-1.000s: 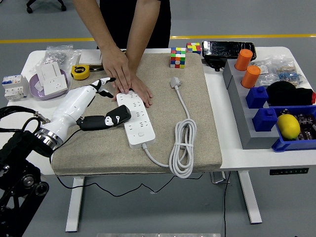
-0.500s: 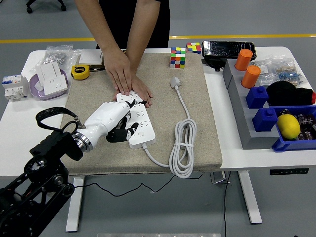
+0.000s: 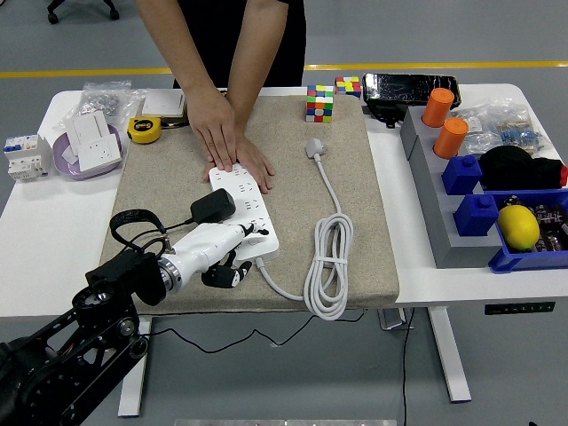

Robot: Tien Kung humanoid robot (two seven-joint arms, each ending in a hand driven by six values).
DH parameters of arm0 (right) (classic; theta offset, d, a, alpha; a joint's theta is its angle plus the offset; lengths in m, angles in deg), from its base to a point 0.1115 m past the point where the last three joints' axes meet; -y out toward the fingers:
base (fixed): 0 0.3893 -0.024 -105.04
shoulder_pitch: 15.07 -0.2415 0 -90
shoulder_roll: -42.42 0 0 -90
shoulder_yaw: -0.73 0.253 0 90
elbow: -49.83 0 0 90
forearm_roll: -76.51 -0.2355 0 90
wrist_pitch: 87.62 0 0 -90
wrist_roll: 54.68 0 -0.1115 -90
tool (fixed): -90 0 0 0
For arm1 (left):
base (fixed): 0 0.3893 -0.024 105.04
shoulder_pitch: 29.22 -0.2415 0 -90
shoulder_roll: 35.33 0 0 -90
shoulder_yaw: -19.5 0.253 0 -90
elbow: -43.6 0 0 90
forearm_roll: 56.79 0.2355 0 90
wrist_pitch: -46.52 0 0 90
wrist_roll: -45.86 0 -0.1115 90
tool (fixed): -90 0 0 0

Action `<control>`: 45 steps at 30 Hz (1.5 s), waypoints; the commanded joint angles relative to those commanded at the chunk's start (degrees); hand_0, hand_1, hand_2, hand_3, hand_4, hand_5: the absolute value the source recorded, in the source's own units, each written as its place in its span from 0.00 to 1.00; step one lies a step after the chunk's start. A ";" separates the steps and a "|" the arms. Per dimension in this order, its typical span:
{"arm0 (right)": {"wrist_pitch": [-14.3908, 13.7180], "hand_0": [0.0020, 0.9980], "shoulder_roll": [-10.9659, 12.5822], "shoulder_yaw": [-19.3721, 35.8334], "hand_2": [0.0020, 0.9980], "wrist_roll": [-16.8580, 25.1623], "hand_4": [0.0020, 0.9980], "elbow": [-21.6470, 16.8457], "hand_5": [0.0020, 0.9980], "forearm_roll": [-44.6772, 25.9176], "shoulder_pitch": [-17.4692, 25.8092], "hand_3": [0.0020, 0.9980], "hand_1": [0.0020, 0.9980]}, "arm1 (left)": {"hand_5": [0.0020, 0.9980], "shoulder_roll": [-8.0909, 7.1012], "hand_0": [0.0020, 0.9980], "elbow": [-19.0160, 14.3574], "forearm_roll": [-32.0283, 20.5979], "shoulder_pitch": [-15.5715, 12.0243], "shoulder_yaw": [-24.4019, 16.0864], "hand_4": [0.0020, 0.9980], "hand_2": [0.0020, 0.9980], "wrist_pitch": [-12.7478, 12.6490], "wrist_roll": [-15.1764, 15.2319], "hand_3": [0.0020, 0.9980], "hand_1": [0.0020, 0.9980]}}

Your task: Pick up the plug,place it near the board,insert it into the board,press the button

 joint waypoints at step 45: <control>0.01 0.83 0.09 -0.21 0.75 0.02 1.00 0.00 0.93 -0.19 0.02 0.79 0.75 | 0.00 -0.35 0.16 0.86 1.29 -0.02 -0.16 0.50 0.16 1.05 -0.99 0.82 0.06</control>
